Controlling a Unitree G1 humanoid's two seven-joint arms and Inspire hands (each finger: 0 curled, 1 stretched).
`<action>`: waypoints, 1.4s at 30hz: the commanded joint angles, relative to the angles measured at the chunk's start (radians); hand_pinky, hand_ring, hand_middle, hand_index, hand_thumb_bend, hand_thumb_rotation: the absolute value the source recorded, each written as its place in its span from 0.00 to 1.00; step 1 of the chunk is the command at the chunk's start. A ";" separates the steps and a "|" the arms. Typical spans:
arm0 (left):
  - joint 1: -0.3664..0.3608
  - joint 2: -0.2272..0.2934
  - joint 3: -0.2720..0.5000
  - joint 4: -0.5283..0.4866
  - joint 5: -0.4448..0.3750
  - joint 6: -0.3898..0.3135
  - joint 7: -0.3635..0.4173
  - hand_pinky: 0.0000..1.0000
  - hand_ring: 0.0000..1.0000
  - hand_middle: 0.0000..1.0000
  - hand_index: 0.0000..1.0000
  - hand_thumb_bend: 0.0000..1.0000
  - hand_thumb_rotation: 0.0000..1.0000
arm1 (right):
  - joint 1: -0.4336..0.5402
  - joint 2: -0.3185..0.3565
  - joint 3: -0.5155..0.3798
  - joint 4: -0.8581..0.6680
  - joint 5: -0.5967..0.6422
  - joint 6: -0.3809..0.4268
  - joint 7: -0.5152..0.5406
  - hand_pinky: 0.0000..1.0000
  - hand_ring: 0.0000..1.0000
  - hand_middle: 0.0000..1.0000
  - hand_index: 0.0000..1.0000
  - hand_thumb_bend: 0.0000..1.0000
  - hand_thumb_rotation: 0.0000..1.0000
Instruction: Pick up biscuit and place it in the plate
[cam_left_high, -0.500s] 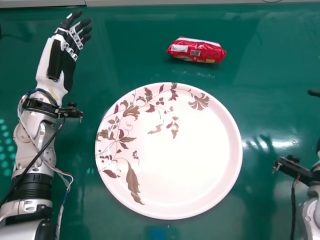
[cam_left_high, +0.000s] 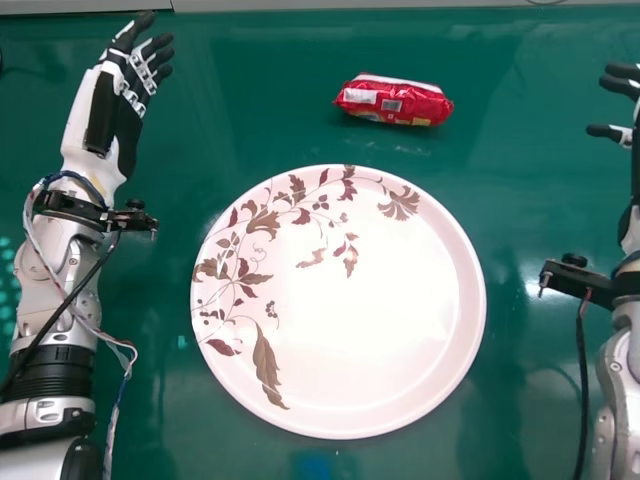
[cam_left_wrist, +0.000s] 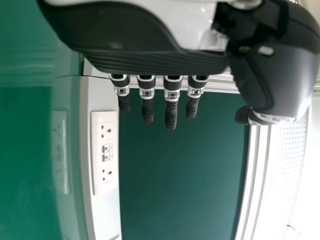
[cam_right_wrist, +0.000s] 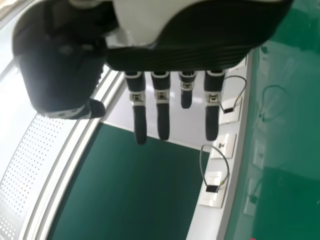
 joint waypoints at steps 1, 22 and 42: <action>0.022 0.004 0.005 -0.017 -0.003 0.003 0.003 1.00 0.96 0.91 0.98 0.43 0.58 | -0.011 -0.032 -0.018 0.005 0.001 -0.003 0.019 0.64 0.76 0.77 0.74 0.46 0.26; 0.006 0.003 -0.007 -0.017 0.013 0.020 0.015 0.99 0.94 0.91 0.97 0.47 0.54 | -0.392 -0.415 0.145 0.433 -0.075 -0.032 0.322 0.70 0.81 0.86 0.87 0.62 0.41; 0.001 0.022 -0.004 0.017 0.029 -0.015 0.000 0.97 0.93 0.90 0.96 0.50 0.56 | -0.688 -0.517 0.391 0.883 -0.228 -0.181 0.490 0.84 0.96 1.00 0.98 1.00 0.54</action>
